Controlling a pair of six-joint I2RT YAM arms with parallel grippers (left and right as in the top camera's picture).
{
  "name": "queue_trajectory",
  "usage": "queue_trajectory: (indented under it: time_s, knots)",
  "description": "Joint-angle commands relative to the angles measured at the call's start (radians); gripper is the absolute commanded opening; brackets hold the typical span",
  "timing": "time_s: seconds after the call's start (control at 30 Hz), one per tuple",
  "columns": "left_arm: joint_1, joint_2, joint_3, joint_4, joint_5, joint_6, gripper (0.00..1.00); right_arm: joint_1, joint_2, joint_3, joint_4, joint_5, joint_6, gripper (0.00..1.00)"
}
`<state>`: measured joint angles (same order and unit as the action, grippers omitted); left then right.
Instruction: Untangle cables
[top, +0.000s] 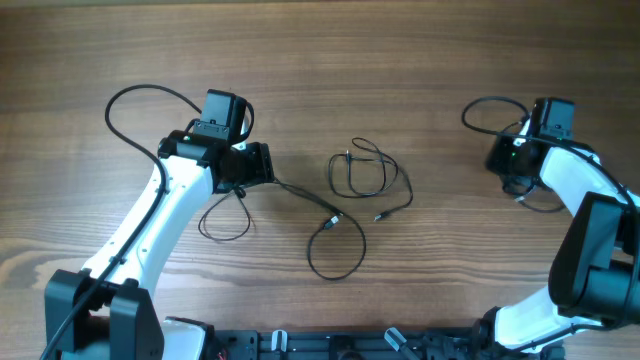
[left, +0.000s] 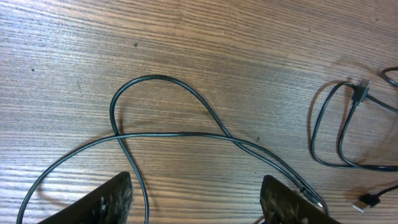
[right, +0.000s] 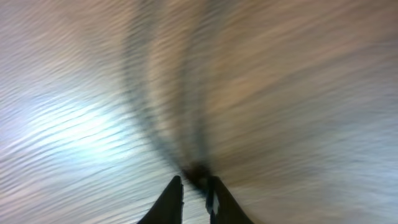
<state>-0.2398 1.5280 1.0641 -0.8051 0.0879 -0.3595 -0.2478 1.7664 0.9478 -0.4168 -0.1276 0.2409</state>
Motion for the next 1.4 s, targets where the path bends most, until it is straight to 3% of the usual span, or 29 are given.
queue_trajectory:
  time_s: [0.0,0.17,0.4,0.53,0.57,0.63,0.67,0.8,0.97,1.13,1.2,1.37]
  knots:
    - [0.003,-0.003,0.0,0.0,0.012,0.008,0.69,0.052,-0.022,0.048,-0.03,-0.259,-0.094,0.26]
    - [0.003,-0.003,0.0,0.001,0.012,0.008,0.7,0.178,-0.23,0.075,-0.084,-0.309,-0.124,0.6]
    - [0.003,-0.003,0.0,0.003,0.012,0.008,0.69,0.475,-0.148,0.059,-0.15,-0.302,-0.266,0.64]
    - [0.003,-0.003,0.0,0.003,0.012,0.008,0.69,0.539,-0.023,0.059,-0.038,-0.275,-0.224,0.56]
    - [0.003,-0.003,0.0,0.003,0.012,0.008,0.69,0.539,0.002,0.059,-0.013,-0.275,-0.195,0.47]
    - [0.003,-0.003,0.0,0.003,0.013,0.008,0.69,0.539,0.025,0.059,0.03,-0.282,-0.116,0.08]
    - [0.003,-0.003,0.0,0.003,0.013,0.008,0.69,0.539,0.022,0.062,0.045,-0.327,-0.109,0.04]
    - [0.003,-0.003,0.0,0.003,0.013,0.008,0.69,0.52,-0.068,0.21,0.045,-0.515,-0.11,0.04]
    - [0.003,-0.003,0.0,0.0,0.013,0.008,0.69,0.51,-0.271,0.661,0.015,-0.533,-0.1,0.04]
    - [0.003,-0.003,0.0,0.01,0.02,0.008,0.7,0.52,-0.347,0.707,-0.114,-0.565,-0.112,0.04]
    - [0.003,-0.003,0.0,0.058,0.14,0.009,0.76,0.521,-0.344,0.707,-0.107,-0.564,-0.111,0.04]
    - [-0.001,-0.003,0.0,0.245,0.609,0.069,0.89,0.521,-0.344,0.707,-0.108,-0.547,-0.11,0.04]
